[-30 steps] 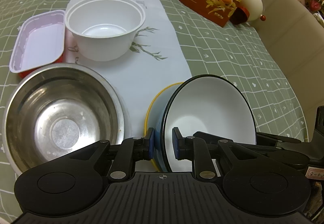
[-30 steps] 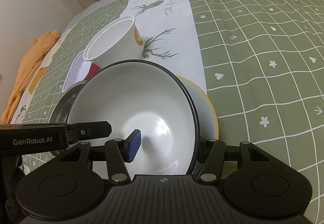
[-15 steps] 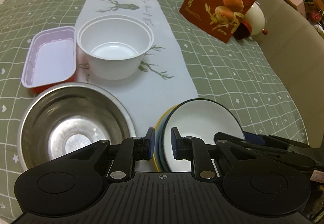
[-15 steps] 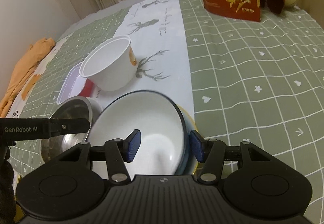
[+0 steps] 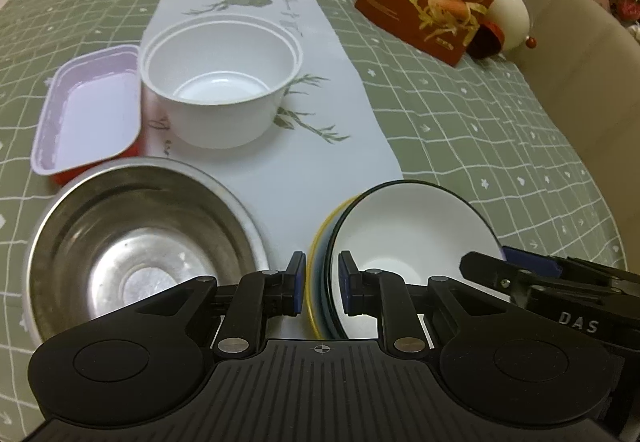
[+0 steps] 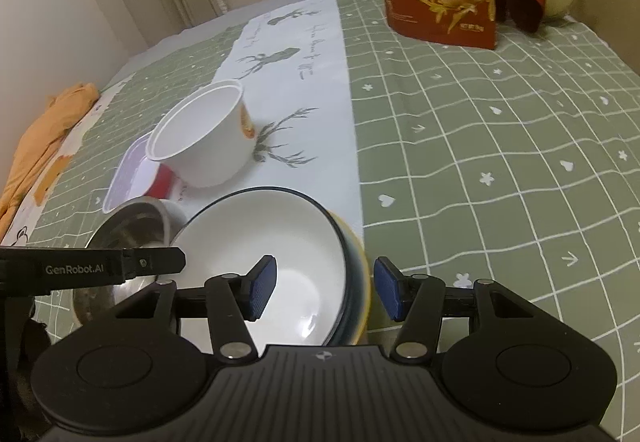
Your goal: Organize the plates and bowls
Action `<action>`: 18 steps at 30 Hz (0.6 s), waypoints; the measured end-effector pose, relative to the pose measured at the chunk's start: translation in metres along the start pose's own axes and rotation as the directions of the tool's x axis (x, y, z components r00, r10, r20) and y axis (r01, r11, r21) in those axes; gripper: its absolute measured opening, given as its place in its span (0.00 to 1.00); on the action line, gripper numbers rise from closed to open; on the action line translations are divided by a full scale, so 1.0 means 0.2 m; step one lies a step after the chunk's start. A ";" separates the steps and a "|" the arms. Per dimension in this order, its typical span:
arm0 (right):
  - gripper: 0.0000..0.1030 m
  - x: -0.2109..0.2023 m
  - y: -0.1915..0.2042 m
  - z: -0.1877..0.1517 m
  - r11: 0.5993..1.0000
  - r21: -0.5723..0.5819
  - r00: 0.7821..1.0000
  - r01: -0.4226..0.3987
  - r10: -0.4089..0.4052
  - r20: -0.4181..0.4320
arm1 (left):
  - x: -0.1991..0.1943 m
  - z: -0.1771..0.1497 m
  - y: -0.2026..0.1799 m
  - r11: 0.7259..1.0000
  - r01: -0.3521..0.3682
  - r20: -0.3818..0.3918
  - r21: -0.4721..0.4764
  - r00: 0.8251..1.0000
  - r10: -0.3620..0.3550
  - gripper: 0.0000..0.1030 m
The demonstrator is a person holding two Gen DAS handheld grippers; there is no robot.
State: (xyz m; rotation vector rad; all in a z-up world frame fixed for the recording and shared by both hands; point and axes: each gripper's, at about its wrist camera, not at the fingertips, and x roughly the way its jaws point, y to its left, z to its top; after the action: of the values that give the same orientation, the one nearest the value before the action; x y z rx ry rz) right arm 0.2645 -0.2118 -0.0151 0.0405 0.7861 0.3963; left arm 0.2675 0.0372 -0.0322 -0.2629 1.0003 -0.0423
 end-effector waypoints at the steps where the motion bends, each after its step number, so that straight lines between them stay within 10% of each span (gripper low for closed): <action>1: 0.53 0.00 -0.01 0.00 1.000 0.008 1.000 0.000 0.000 -0.005 | 0.02 0.00 0.00 1.000 -0.005 -0.005 0.005 1.000 0.005 0.19; 18: 0.55 0.26 -0.11 -0.06 0.972 0.191 0.974 -0.134 0.165 -0.158 | 0.20 0.02 0.02 0.999 0.051 -0.077 0.016 0.996 -0.050 0.24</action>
State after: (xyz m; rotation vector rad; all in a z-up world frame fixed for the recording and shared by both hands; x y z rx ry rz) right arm 0.2965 -0.2152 -0.0640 0.2377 0.9922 0.4761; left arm 0.2934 0.0358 -0.0643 -0.2713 1.0690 -0.1080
